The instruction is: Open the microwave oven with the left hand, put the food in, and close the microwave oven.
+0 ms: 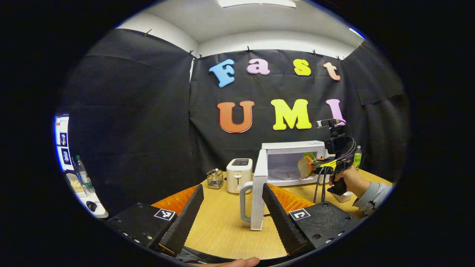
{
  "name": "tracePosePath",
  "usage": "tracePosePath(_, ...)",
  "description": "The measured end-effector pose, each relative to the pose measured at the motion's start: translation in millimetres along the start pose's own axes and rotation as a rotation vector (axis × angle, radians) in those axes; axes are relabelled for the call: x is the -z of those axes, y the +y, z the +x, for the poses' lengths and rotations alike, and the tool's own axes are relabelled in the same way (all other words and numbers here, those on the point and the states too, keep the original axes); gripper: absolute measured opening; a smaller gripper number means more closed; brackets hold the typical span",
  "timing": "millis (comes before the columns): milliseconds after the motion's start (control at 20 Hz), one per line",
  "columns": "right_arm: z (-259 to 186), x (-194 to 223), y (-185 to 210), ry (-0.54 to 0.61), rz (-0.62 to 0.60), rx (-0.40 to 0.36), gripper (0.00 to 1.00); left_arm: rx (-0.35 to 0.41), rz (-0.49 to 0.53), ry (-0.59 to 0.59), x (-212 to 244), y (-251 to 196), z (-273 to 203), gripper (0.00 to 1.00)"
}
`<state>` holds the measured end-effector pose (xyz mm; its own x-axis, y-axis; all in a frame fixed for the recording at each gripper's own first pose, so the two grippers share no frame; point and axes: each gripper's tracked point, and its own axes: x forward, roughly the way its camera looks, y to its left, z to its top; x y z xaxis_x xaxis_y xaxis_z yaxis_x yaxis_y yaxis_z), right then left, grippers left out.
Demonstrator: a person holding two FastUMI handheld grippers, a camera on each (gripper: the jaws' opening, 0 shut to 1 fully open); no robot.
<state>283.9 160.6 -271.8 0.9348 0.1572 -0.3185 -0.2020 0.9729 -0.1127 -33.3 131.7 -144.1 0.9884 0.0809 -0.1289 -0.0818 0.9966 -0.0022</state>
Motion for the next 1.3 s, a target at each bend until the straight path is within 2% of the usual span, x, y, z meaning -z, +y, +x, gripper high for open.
tracePosePath(100,18.6,-4.0,4.3,-0.020,0.081,0.001,0.35,0.018,-0.008,-0.023,-6.6,-2.4,2.1,0.95)
tracePosePath(150,27.4,-4.8,11.1,-0.022,0.142,-0.013,0.28,0.030,-0.017,-0.041,-10.9,-2.4,3.2,0.95)
tracePosePath(200,36.4,-4.3,17.6,-0.015,0.209,-0.028,0.35,0.042,-0.028,-0.058,-16.1,-2.1,2.5,0.95)
tracePosePath(250,45.4,-2.0,22.0,-0.006,0.276,-0.033,0.29,0.049,-0.035,-0.078,-21.1,-0.7,1.6,0.95)
tracePosePath(300,54.5,-1.1,23.8,0.000,0.330,-0.025,0.29,0.044,-0.042,-0.102,-27.8,3.1,0.6,0.95)
tracePosePath(350,61.3,-4.2,25.4,-0.007,0.365,-0.012,0.37,0.039,-0.050,-0.123,-32.9,7.0,0.8,0.95)
tracePosePath(400,69.3,-11.8,21.8,-0.039,0.386,0.026,0.37,0.044,-0.051,-0.145,-38.0,6.9,-1.4,0.95)
tracePosePath(450,74.6,-14.2,19.8,-0.054,0.424,0.060,0.37,0.043,-0.049,-0.163,-40.0,8.2,-2.0,0.84)
tracePosePath(500,81.1,-10.5,18.9,-0.051,0.472,0.089,0.39,0.033,-0.045,-0.178,-43.1,11.2,-3.6,0.84)
tracePosePath(550,84.8,-10.6,14.4,-0.071,0.536,0.117,0.39,0.026,-0.039,-0.186,-44.7,13.8,-3.7,0.95)
tracePosePath(600,88.7,-7.9,8.0,-0.087,0.600,0.153,0.32,0.022,-0.031,-0.185,-44.7,14.3,-2.9,0.95)
tracePosePath(650,91.1,-4.6,0.9,-0.092,0.651,0.177,0.40,0.018,-0.024,-0.183,-44.1,15.5,-1.7,0.95)
tracePosePath(750,98.3,2.1,-6.4,-0.089,0.715,0.180,0.40,0.023,-0.017,-0.182,-43.3,12.2,1.9,0.95)
tracePosePath(900,105.5,11.4,-16.9,-0.110,0.718,0.209,0.40,0.038,-0.010,-0.172,-39.8,4.8,8.6,0.95)
tracePosePath(1300,123.5,16.5,-21.0,-0.160,0.554,0.262,0.40,0.057,0.023,-0.160,-31.7,-8.8,19.3,0.95)
